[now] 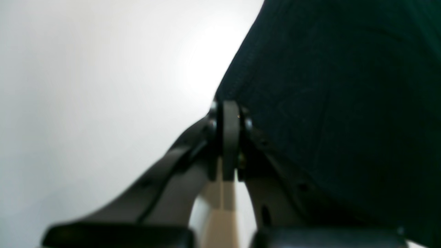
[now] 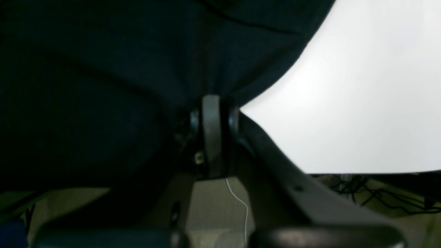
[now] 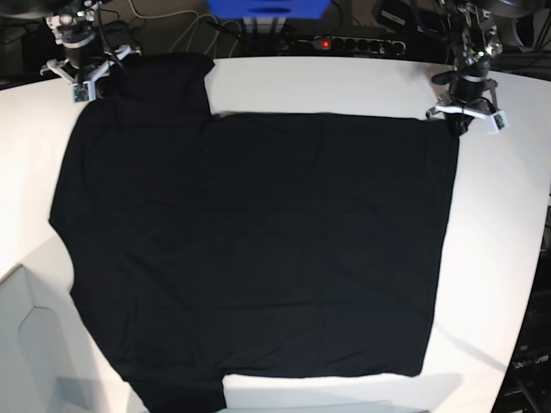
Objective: Fold the T-shirt properly
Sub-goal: 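Lower both grippers onto the shirt's shoulder corners and grasp them, then lift the shoulder corners and fold them toward the hem with both grippers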
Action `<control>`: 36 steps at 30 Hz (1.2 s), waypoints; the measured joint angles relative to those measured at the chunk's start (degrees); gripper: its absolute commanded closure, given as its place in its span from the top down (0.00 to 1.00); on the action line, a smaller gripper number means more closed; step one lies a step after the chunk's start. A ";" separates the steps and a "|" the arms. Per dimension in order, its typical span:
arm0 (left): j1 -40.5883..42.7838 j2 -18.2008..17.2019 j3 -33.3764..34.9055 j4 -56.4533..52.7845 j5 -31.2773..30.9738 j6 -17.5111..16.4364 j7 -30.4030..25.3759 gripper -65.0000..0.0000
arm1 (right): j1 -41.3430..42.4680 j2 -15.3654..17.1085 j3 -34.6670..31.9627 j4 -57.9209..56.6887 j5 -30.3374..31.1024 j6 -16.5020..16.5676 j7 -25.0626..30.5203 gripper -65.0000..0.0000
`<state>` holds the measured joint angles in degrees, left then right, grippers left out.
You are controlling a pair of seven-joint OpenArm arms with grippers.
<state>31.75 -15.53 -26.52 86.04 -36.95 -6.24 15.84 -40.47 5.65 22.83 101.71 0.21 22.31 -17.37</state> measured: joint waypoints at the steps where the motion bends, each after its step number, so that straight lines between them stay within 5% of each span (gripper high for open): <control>1: 0.00 0.00 0.00 0.13 0.00 0.00 0.02 0.00 | 0.00 0.02 0.00 0.00 0.02 -0.02 0.00 0.00; 7: 1.07 0.79 -2.89 3.26 0.52 0.07 4.11 0.00 | 1.68 -0.15 2.45 0.09 -0.04 0.28 -0.98 0.00; 29: 0.98 0.79 -5.51 14.10 0.72 0.33 5.03 0.00 | 10.14 -0.46 5.35 9.79 -0.31 0.42 -1.57 0.00; 36: -2.93 0.68 -5.25 14.75 0.66 0.42 4.79 0.00 | 18.45 -0.09 5.33 9.79 -0.46 0.79 -9.05 0.00</control>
<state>28.82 -14.85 -31.77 100.79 -36.29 -5.82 20.62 -22.02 5.56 28.16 111.50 -0.25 23.09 -26.41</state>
